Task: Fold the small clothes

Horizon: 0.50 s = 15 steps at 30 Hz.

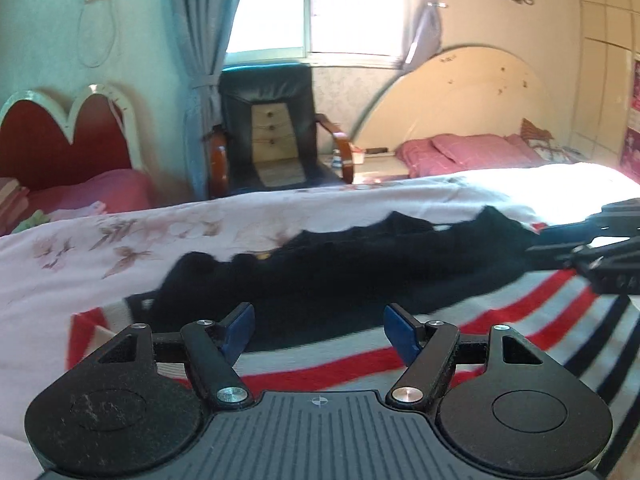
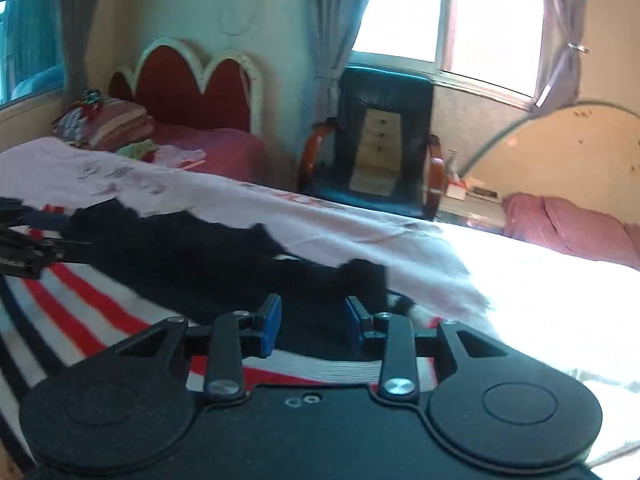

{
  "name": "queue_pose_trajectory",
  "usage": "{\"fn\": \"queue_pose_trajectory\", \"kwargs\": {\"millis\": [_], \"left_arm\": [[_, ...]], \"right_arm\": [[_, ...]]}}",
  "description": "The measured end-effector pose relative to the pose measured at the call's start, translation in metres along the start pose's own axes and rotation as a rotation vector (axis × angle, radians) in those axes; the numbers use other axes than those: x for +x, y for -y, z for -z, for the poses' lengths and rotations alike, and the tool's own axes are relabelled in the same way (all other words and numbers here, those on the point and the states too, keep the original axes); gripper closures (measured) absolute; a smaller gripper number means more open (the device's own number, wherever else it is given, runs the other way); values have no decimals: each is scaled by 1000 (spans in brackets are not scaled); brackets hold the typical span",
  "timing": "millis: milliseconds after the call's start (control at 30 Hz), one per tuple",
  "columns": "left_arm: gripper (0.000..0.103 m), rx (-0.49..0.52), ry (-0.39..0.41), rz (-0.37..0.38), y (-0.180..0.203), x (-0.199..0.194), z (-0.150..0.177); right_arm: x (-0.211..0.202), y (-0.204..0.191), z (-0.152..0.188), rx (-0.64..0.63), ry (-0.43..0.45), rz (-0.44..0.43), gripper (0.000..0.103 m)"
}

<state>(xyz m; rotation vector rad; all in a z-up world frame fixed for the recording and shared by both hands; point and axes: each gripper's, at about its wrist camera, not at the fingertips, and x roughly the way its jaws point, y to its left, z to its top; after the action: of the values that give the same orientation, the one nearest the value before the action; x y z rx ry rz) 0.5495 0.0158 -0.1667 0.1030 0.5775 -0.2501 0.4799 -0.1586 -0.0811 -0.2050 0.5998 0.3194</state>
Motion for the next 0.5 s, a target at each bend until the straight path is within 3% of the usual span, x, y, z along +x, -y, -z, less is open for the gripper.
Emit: {"fn": "queue_pose_trajectory", "kwargs": {"millis": [100,200,333,500], "left_arm": [[32,37,-41,28,26,3,9],[32,53,-38,7,27,-9,21],[22,-52,-38,-39,-14,-33,42],[22,-137,-20,-88,-67,-65,75]], "right_arm": [[7,-41,9,-62,-72,-117,71],[9,-63,20,-117,-104,-107,69],[-4,-42,26,-68,-121,-77,64],[-36,5,52,26,-153,-18,56]]}}
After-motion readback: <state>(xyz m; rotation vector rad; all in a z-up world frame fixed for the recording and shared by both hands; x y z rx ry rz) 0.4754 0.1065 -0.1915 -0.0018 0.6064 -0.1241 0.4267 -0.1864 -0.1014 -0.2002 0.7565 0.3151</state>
